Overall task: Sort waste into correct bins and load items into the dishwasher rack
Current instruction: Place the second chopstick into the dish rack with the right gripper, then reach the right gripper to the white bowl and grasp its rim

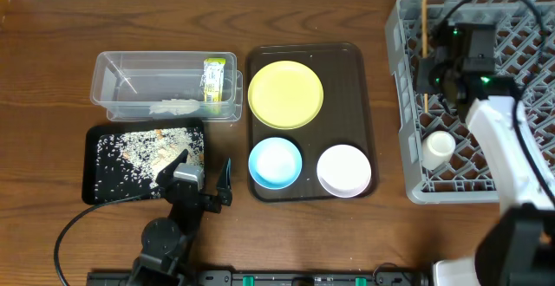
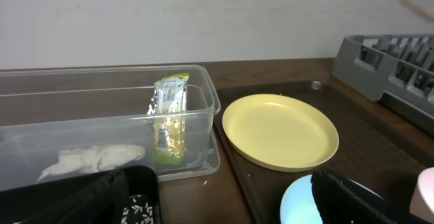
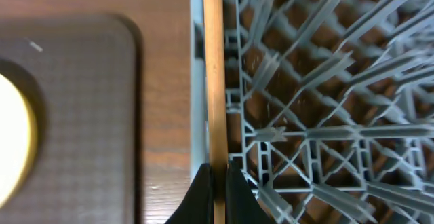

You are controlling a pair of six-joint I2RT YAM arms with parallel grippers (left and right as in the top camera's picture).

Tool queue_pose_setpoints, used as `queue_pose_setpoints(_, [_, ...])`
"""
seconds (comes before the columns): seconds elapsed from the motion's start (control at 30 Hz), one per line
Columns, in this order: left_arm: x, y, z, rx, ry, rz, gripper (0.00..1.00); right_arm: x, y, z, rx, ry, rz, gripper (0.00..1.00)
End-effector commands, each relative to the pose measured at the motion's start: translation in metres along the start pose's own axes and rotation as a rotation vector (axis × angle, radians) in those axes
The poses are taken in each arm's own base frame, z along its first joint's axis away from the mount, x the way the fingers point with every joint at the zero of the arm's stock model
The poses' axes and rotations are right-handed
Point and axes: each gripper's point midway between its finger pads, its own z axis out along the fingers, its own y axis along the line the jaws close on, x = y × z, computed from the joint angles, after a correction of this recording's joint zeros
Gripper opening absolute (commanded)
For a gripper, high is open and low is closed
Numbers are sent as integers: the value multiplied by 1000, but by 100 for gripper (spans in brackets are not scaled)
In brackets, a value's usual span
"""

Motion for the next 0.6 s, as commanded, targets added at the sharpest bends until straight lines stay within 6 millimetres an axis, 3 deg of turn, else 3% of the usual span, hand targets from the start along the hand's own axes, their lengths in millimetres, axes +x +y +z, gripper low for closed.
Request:
queue_pose_setpoints(0.0, [17,3,2,-13,39,12,89,13,-11,22,54,53,-66,1])
queue_pose_setpoints(0.07, [17,3,2,-13,39,12,88,10,-8,22,48,43,-70,8])
queue_pose_setpoints(0.1, [17,3,2,-13,39,12,88,6,-2,17,25,30,-72,18])
queue_pose_setpoints(0.2, [17,3,2,-13,39,12,88,-6,33,-6,-99,-13,-94,36])
queue_pose_setpoints(0.3, [17,3,2,-13,39,12,88,-3,75,-34,-232,-22,-140,43])
queue_pose_setpoints(0.43, [17,3,2,-13,39,12,88,35,121,-66,-349,91,-197,48])
queue_pose_setpoints(0.57, [17,3,2,-13,39,12,88,96,142,-76,-366,321,-194,50])
